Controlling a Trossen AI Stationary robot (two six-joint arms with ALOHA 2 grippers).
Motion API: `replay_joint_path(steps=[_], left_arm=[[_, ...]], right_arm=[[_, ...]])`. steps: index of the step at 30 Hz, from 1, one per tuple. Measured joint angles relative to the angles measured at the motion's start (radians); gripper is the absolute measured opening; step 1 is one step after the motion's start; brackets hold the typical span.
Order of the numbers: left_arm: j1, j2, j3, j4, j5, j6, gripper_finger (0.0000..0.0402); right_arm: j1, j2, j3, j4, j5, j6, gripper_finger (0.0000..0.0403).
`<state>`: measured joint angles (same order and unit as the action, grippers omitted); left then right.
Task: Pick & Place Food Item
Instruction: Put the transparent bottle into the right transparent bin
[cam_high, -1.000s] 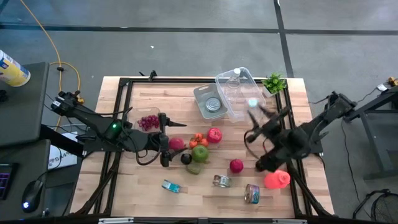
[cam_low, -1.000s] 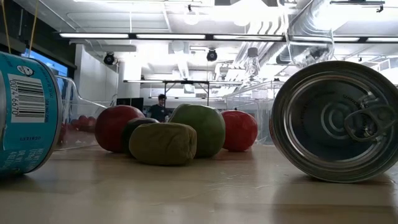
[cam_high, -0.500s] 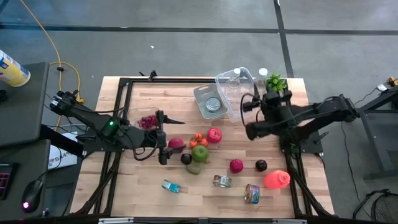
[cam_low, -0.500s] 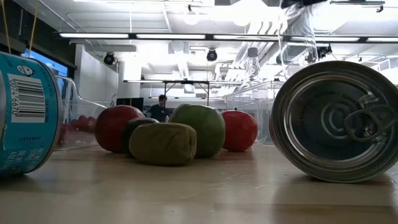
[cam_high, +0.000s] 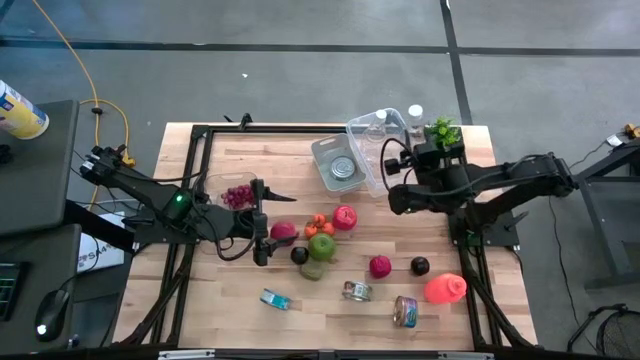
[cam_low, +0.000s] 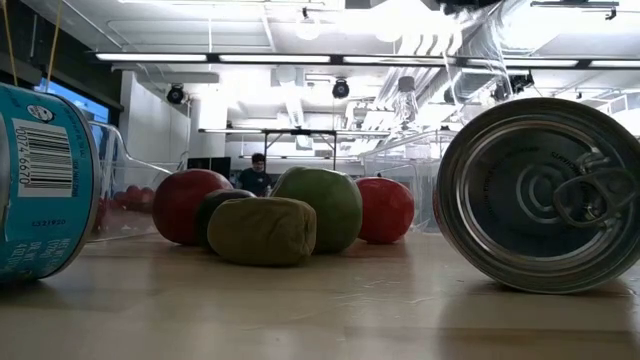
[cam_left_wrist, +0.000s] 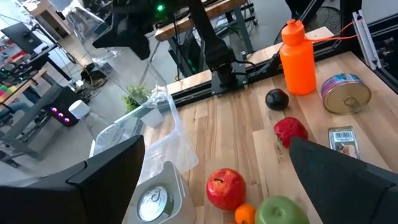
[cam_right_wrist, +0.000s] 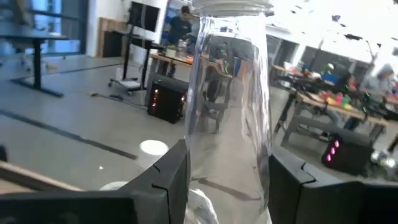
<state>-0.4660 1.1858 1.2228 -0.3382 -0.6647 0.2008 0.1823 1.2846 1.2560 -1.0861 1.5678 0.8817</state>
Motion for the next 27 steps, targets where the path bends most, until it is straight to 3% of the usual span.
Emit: replay_joint_path(steps=[5,10,14,20,25,27], left_arm=[[0.000,0.000,0.000,0.001,0.000,0.000,0.0390],[0.000,0.000,0.000,0.002,0.000,-0.001,0.0390],[-0.007,0.000,0.000,0.002,-0.001,-0.038,0.0390],[-0.031,0.000,0.000,-0.021,-0.001,-0.037,0.0390],[-0.041,0.000,0.000,-0.095,-0.001,-0.047,0.0390],[-0.042,0.001,0.000,-0.120,-0.001,-0.072,0.0390]], right_arm=[[0.035,0.000,0.000,0.381,-0.095,-0.424,0.0137],[0.018,0.000,0.000,0.874,-0.367,-0.899,0.0137],[0.005,0.000,0.002,1.142,-0.525,-1.129,0.0137],[-0.037,-0.090,-0.026,1.066,-0.561,-1.096,0.0137],[-0.025,-0.250,-0.191,1.029,-0.605,-1.031,0.0137],[-0.020,-0.334,-0.275,1.095,-0.660,-1.006,0.0137]])
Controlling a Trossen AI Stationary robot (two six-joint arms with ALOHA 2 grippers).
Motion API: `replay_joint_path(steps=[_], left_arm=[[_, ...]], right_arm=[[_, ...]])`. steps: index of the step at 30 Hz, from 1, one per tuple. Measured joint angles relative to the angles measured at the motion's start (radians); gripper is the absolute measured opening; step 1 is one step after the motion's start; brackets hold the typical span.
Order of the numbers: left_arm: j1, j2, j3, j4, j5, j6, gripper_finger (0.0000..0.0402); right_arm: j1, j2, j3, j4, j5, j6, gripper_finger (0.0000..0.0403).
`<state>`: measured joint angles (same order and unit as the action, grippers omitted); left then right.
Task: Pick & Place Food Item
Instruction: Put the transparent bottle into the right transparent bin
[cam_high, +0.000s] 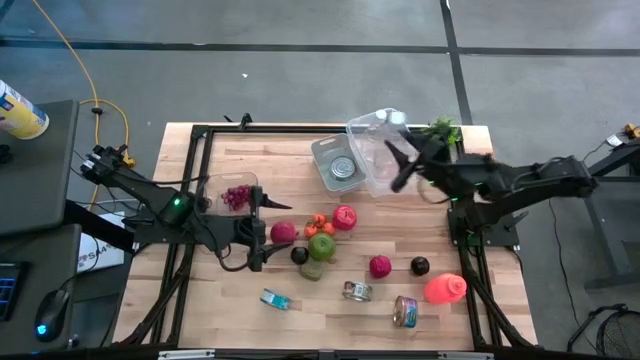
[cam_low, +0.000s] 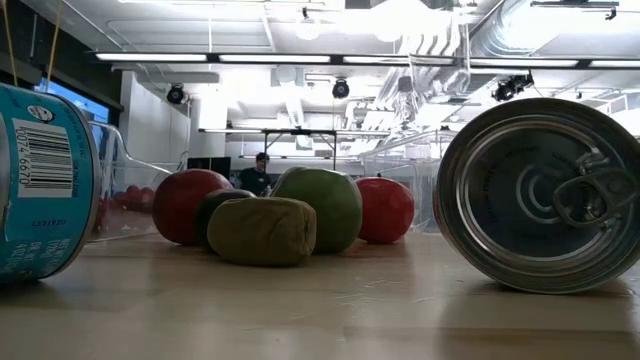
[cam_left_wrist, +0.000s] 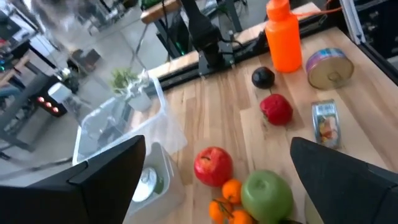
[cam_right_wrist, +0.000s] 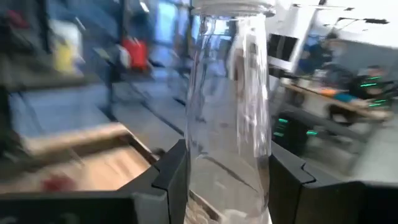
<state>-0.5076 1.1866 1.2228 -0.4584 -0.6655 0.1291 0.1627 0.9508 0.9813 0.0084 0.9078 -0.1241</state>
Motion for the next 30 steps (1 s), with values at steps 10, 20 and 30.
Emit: replay_joint_path(steps=[10,20,30], left_arm=[[0.003,0.000,0.000,-0.010,-0.001,-0.083,0.0390],[0.003,0.000,0.000,-0.017,0.005,-0.089,0.0390],[0.003,0.000,0.000,-0.058,0.065,-0.146,0.0390]], right_arm=[[-0.040,-0.199,-0.419,0.457,-0.100,-0.056,0.0137],[-0.095,-0.173,-0.475,0.500,-0.073,-0.058,0.0137],[-0.146,-0.053,-0.475,0.398,-0.076,0.072,0.0137]])
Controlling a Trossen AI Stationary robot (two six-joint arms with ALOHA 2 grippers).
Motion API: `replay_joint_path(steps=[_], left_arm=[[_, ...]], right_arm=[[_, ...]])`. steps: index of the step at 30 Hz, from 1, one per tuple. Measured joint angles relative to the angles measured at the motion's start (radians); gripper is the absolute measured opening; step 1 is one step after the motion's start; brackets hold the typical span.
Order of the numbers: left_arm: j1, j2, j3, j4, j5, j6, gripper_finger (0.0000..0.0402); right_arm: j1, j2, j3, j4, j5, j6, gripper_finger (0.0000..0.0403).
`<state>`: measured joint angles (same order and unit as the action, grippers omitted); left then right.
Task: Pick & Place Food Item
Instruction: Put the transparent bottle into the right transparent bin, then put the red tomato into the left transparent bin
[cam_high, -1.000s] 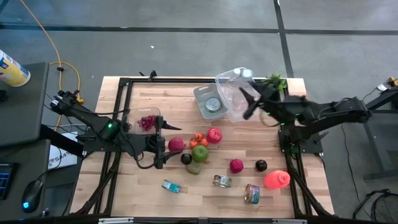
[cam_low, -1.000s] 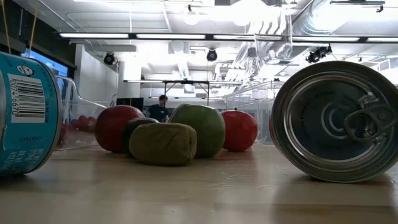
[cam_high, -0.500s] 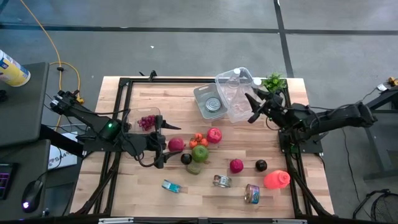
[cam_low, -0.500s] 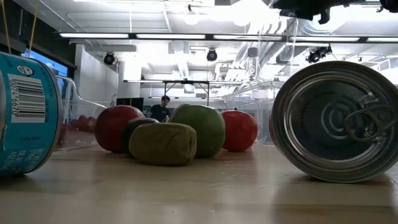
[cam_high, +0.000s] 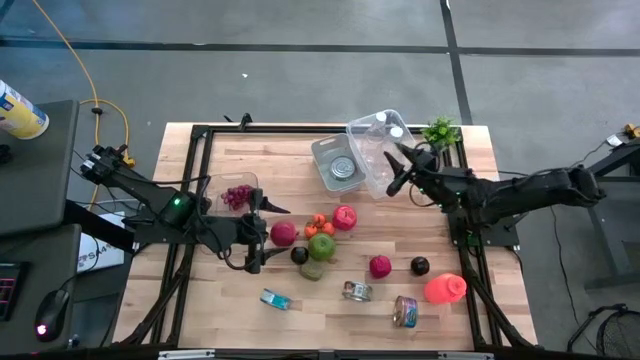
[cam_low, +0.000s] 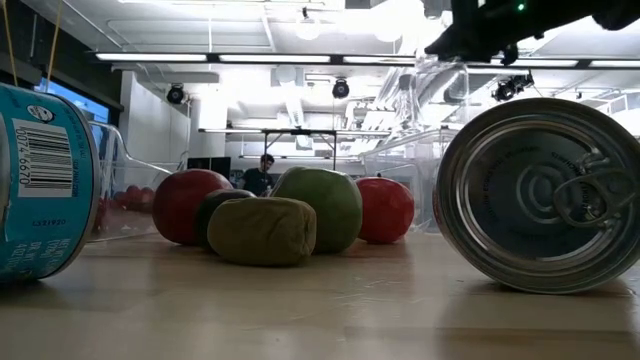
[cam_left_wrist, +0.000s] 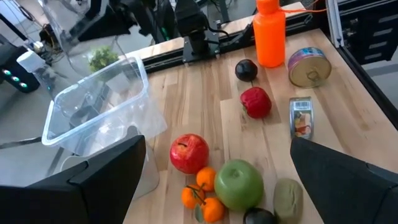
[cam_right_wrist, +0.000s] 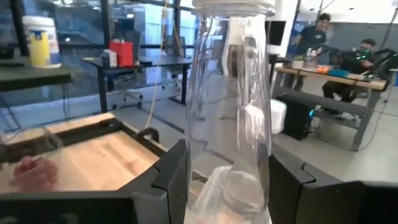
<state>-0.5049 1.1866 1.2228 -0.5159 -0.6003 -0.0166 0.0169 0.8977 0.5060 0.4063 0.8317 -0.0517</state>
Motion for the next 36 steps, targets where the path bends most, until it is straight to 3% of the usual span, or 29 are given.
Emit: replay_joint_path(steps=[7,18,22,30,36], left_arm=[[0.000,0.000,0.000,0.000,0.000,-0.002,0.0390],[0.000,0.000,0.000,0.000,0.001,-0.003,0.0390],[0.000,0.000,0.000,0.000,0.002,-0.003,0.0390],[0.000,0.000,0.000,0.000,0.002,-0.008,0.0390],[0.000,0.000,0.000,-0.007,0.002,-0.039,0.0390]], right_arm=[[-0.023,0.091,0.000,0.040,0.005,0.003,0.0155],[-0.025,0.143,0.001,0.054,0.006,-0.003,0.0327],[-0.024,0.143,0.001,0.093,0.006,-0.010,0.0367],[-0.011,0.136,0.001,0.170,0.008,-0.090,0.0377],[0.093,0.107,0.001,0.280,0.040,-0.132,0.0372]])
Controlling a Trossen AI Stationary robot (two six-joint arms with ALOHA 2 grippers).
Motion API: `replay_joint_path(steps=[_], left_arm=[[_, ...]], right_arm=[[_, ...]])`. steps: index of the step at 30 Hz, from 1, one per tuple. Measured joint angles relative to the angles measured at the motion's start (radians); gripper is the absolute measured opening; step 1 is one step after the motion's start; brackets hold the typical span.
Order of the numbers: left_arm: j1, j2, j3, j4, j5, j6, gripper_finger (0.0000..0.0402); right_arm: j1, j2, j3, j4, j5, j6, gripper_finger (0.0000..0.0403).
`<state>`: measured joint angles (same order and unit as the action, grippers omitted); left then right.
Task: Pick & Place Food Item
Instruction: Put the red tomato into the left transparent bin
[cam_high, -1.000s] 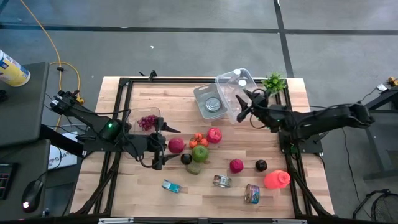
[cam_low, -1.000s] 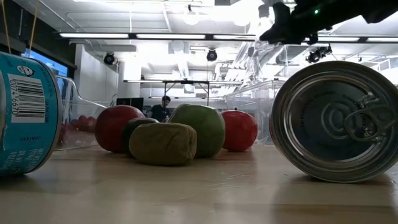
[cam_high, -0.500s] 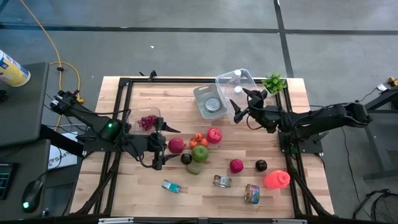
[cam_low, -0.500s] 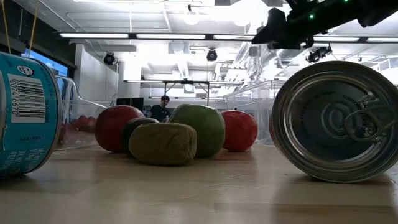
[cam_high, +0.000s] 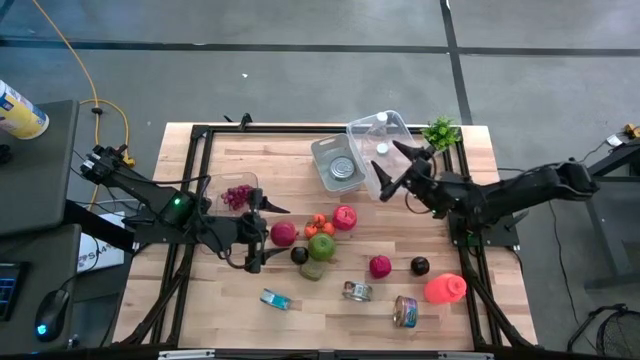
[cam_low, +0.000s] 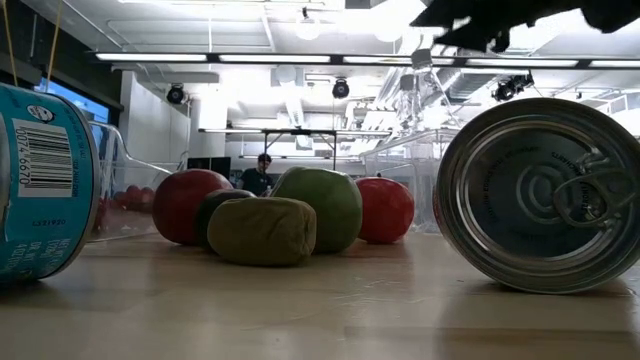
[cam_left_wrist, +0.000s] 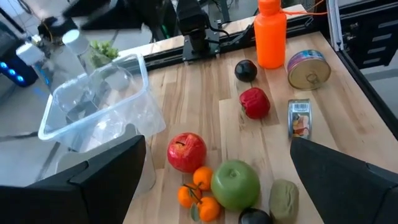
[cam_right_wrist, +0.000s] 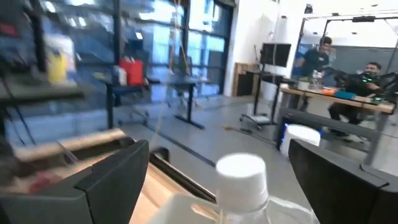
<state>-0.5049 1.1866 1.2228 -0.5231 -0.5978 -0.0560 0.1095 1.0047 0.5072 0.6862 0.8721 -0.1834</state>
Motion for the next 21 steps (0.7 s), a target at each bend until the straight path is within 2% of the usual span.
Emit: replay_joint_path(steps=[5,8,13,21], left_arm=[[0.000,0.001,0.000,-0.047,0.001,-0.103,0.0390],[0.000,0.008,0.000,-0.070,0.001,-0.143,0.0390],[-0.002,0.026,0.000,-0.086,0.015,-0.171,0.0390],[-0.002,0.070,0.000,-0.080,0.071,-0.222,0.0390]], right_arm=[[0.126,-0.034,0.000,0.022,0.032,-0.038,0.0372],[0.210,-0.048,0.003,0.027,0.087,-0.108,0.0372],[0.367,-0.049,0.050,0.017,0.286,-0.176,0.0371],[0.668,-0.010,0.122,-0.001,0.566,-0.149,0.0371]])
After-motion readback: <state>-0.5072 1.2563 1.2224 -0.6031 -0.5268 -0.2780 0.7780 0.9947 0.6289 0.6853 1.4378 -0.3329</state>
